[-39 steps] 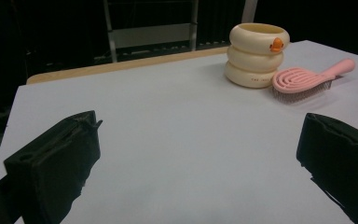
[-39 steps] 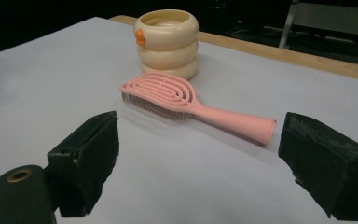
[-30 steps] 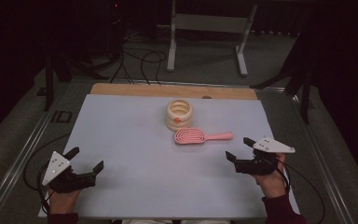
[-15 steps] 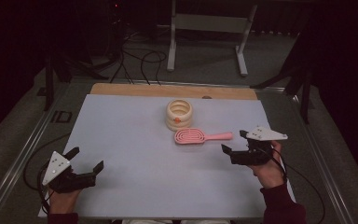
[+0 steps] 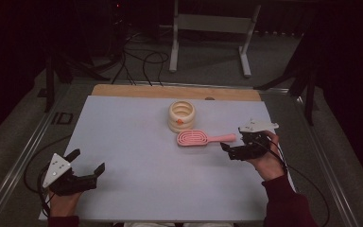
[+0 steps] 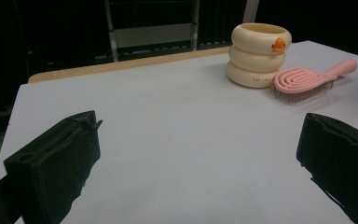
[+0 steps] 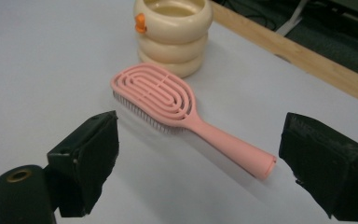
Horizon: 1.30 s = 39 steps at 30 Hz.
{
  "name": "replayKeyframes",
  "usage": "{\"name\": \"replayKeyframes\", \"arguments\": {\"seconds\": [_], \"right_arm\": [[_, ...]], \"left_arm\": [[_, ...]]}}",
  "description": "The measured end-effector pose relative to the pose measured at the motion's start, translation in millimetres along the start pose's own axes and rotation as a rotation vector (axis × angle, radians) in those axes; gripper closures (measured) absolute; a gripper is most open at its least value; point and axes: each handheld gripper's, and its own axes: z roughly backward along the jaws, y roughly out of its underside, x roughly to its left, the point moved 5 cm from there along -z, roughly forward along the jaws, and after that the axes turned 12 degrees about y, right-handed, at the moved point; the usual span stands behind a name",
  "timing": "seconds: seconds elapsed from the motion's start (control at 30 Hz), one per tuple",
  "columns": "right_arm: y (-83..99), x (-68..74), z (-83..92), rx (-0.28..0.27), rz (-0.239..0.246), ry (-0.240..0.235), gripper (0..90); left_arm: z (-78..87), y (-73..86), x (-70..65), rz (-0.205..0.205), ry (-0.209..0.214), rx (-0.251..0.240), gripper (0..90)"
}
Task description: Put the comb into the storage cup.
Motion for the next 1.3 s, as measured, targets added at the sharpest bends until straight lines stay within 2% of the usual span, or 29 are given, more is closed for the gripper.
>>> {"name": "replayKeyframes", "arguments": {"seconds": [0.1, 0.37, 0.5, 0.6, 0.73, 1.03, 1.3], "right_arm": [[-2.2, 1.0, -5.4, 0.032, 0.022, -0.003, 12.0], [-12.6, 0.9, -18.7, 0.075, 0.082, -0.015, 11.4], [-16.3, 0.2, -24.0, 0.081, 0.082, -0.038, 11.1], [-18.8, -1.1, -31.0, 0.096, 0.102, -0.043, 10.8], [-19.7, -2.3, -37.9, 0.102, 0.101, -0.079, 10.8], [-25.1, -5.5, -53.9, 0.145, 0.139, -0.094, 10.8], [-29.8, -2.0, -65.0, 0.164, 0.142, -0.121, 10.6]], "left_arm": [[0.0, 0.0, 0.0, 0.0, 0.0, 0.0, 0.0], [-0.1, 0.1, 0.1, 0.0, 0.0, 0.0, 0.0], [-0.2, 0.3, 0.2, 0.002, 0.0, 0.001, 0.0], [-0.1, 0.4, 0.3, 0.001, 0.001, 0.003, 0.0], [-0.4, 0.5, 0.2, 0.001, 0.002, 0.003, 0.0], [-0.5, 0.9, 0.6, 0.001, 0.002, 0.005, 0.0], [-0.8, 0.8, 0.2, -0.001, 0.005, 0.005, 0.0]]}}
